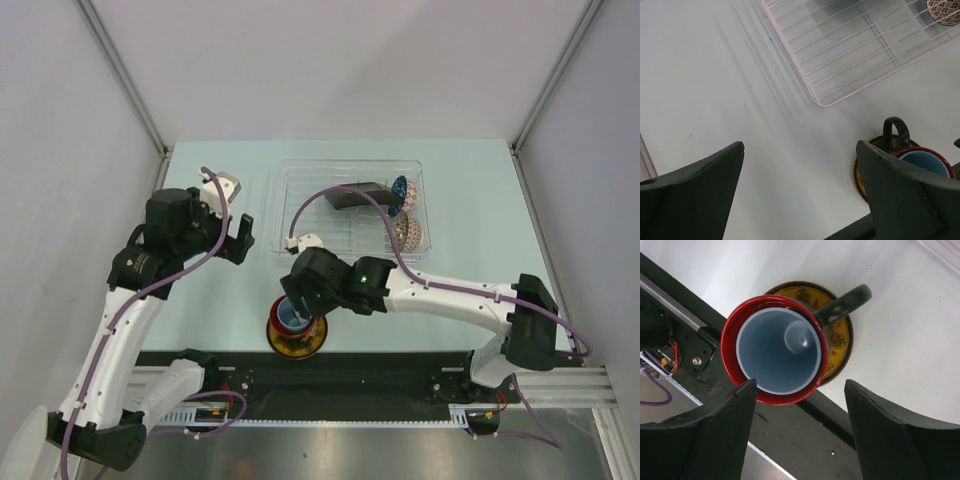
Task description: Load the mixed dishes into the dish rack
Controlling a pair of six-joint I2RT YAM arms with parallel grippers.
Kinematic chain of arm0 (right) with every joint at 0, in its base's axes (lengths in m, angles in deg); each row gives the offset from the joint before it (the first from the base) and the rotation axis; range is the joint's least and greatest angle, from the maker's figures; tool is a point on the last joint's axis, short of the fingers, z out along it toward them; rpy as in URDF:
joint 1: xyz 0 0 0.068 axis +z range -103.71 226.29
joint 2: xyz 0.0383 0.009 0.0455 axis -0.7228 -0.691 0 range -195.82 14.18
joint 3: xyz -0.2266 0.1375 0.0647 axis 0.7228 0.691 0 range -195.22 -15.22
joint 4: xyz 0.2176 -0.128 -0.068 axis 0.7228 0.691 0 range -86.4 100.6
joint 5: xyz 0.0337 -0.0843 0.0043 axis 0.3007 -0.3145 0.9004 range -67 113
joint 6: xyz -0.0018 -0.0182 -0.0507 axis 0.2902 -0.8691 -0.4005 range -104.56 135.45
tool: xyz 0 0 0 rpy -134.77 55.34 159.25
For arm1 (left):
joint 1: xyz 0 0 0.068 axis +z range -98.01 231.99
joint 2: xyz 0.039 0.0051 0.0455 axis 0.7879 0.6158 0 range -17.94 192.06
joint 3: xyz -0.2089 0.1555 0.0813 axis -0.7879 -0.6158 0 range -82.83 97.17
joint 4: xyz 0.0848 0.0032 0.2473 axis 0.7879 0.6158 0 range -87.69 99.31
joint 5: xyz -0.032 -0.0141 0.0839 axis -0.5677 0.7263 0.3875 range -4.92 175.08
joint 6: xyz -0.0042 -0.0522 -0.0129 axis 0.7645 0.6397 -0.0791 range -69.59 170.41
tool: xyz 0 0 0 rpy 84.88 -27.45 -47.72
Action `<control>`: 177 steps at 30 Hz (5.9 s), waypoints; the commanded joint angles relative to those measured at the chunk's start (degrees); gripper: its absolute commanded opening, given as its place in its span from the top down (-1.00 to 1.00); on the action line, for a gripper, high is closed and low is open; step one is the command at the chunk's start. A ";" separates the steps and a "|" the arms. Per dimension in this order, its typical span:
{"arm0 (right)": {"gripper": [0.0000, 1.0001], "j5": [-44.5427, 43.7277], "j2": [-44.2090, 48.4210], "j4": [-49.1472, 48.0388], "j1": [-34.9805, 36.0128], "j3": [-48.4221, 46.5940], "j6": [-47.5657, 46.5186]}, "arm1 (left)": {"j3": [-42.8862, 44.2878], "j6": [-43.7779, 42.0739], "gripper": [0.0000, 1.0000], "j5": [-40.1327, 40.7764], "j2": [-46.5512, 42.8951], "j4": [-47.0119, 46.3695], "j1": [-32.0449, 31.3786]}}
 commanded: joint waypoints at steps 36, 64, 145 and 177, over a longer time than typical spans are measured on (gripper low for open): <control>-0.10 -7.78 -8.72 6.43 4.09 -12.50 -3.84 | -6.31 -1.19 -0.99 3.80 -3.82 -2.49 0.06; 0.59 -1.81 -17.07 4.67 1.63 -11.09 -4.55 | -7.28 -1.63 -0.99 4.60 -5.14 -3.02 0.06; -0.06 36.62 8.75 -43.70 -28.95 7.63 23.68 | 3.52 55.17 1.00 -65.45 10.94 -40.61 10.86; -0.23 9.62 40.32 -9.12 -38.62 14.39 6.26 | 39.30 0.22 0.99 0.72 61.12 0.15 -5.65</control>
